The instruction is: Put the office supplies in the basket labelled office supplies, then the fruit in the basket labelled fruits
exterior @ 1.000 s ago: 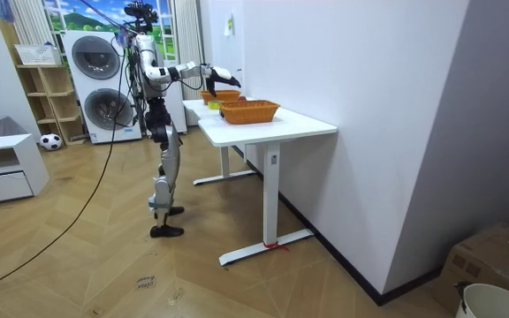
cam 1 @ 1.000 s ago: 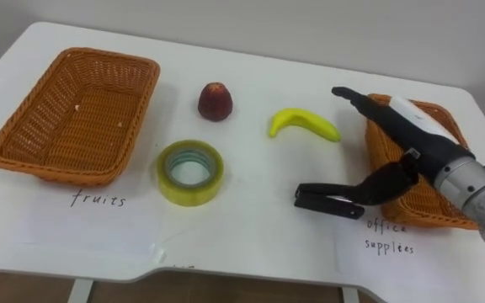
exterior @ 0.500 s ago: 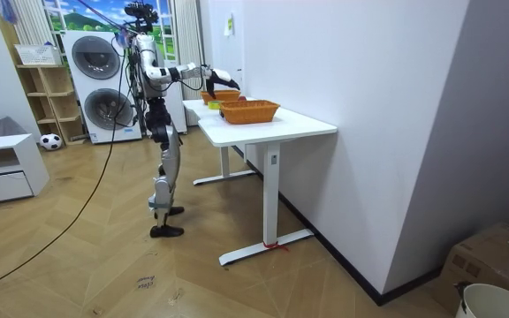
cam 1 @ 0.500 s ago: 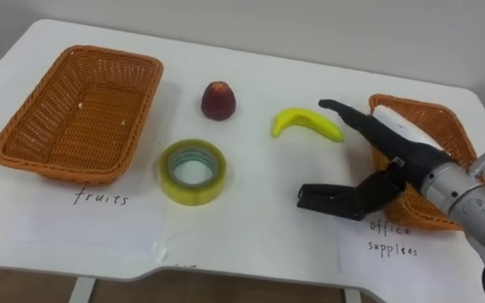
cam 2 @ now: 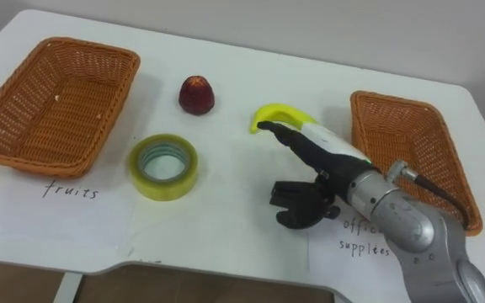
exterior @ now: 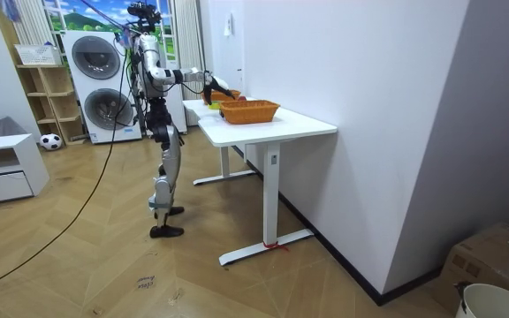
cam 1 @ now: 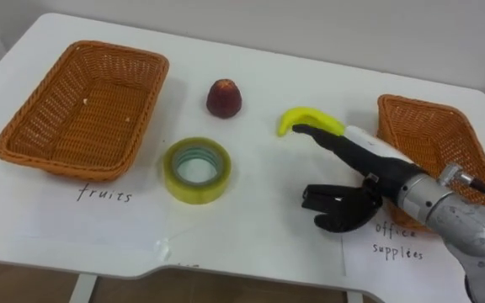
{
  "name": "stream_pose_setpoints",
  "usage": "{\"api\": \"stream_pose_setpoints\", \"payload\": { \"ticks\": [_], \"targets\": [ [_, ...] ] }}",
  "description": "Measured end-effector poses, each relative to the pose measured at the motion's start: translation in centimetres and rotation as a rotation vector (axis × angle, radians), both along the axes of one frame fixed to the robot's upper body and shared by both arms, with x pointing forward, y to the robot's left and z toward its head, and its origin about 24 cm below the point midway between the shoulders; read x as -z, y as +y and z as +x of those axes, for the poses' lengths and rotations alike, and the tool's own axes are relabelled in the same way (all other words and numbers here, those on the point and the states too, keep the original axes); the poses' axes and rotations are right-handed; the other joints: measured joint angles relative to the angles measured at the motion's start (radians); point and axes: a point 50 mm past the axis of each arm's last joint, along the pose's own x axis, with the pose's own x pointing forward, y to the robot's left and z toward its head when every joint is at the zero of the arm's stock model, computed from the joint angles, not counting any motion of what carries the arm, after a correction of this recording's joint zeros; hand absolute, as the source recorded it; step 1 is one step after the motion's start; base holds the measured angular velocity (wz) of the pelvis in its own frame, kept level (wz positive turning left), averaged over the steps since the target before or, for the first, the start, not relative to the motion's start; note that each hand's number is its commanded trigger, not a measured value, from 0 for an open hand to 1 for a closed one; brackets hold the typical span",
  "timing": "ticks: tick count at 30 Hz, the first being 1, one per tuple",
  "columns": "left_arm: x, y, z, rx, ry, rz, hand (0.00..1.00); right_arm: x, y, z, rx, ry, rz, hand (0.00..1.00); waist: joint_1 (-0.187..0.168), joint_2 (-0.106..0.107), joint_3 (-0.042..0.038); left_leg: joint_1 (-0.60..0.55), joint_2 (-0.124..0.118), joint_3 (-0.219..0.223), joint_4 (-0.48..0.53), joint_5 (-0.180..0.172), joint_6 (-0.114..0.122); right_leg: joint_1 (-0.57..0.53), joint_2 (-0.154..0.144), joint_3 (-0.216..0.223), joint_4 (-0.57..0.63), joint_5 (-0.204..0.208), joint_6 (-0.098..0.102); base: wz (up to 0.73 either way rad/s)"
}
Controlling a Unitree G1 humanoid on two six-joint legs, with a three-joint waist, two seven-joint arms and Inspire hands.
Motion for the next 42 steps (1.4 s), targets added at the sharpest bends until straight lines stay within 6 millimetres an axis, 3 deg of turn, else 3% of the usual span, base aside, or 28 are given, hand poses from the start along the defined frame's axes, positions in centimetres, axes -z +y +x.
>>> {"api": "stream_pose_setpoints", "payload": {
  "ticks": [20, 29, 42],
  "targets": [
    [0.1, 0.0, -0.2, -0.007, 0.012, -0.008, 0.0, 2.1, -1.0, -0.8, 0.024, 0.142, -0.187, 0.0, 0.003, -0.003, -0.0018, 0.0, -0.001, 0.002, 0.0, 0.0, 0.0, -0.001, 0.0, 0.013, 0.0, 0.0, 0.0, 0.0],
    [0.1, -0.2, -0.1, -0.009, 0.014, -0.037, 0.0, 1.6, -2.4, -0.7, 0.078, 0.148, -0.203, 0.0, -0.006, -0.001, -0.0011, -0.001, 0.0, 0.002, -0.001, 0.0, 0.0, -0.003, 0.001, 0.014, 0.001, 0.0, 0.0, 0.0],
    [-0.4, -0.1, 1.0, -0.013, -0.044, -0.04, 0.0, 1.4, -2.6, -0.7, 0.087, 0.143, -0.22, 0.0, -0.006, -0.005, -0.0047, 0.0, 0.0, 0.002, -0.001, 0.0, 0.0, -0.003, 0.001, 0.018, 0.001, 0.0, 0.0, 0.0]
  ]
}}
